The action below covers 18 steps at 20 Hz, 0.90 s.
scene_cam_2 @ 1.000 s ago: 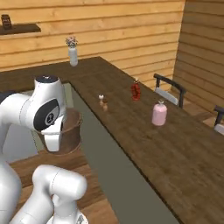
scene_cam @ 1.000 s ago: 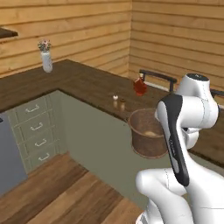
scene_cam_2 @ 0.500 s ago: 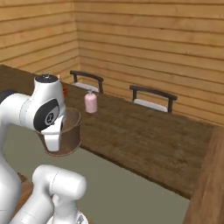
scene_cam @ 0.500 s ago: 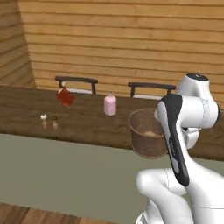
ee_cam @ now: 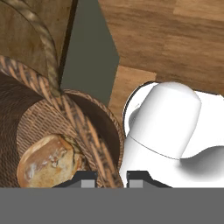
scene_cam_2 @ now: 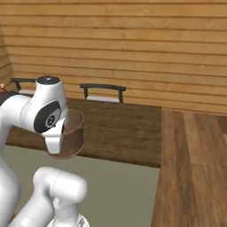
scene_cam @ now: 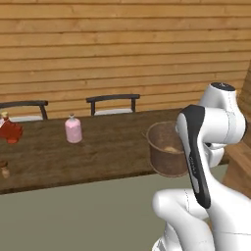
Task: Open the cabinet, pick up the bread from the cabinet and place it in the basket. Then move the basket to the dining counter.
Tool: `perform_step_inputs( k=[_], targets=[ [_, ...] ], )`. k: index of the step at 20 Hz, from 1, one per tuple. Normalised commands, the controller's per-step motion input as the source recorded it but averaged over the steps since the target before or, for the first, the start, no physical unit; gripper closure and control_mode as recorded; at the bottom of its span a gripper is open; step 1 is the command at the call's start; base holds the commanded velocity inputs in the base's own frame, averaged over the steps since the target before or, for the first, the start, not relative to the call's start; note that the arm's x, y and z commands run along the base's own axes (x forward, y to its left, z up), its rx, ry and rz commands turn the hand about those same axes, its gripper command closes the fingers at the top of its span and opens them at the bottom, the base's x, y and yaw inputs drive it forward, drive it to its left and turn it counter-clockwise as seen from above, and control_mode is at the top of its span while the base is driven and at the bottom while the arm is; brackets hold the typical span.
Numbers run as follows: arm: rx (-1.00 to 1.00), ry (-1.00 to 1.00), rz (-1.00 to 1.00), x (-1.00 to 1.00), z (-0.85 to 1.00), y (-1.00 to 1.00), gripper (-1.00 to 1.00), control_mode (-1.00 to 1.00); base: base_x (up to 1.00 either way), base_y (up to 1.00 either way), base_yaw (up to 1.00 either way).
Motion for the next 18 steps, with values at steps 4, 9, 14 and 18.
perform_step_inputs(
  k=[4, 9, 14, 18],
  targets=[
    [0.00, 0.00, 0.00, 0.00, 0.00, 0.00, 1.00, 1.00, 0.22, 0.39, -0.05],
    [0.00, 0.00, 0.00, 0.00, 0.00, 0.00, 1.00, 1.00, 0.47, 0.40, 0.04],
    [0.00, 0.00, 0.00, 0.00, 0.00, 0.00, 1.00, 1.00, 0.65, 0.21, 0.00],
    [0.00, 0.00, 0.00, 0.00, 0.00, 0.00, 1.00, 1.00, 0.54, 0.11, 0.00]
  ],
)
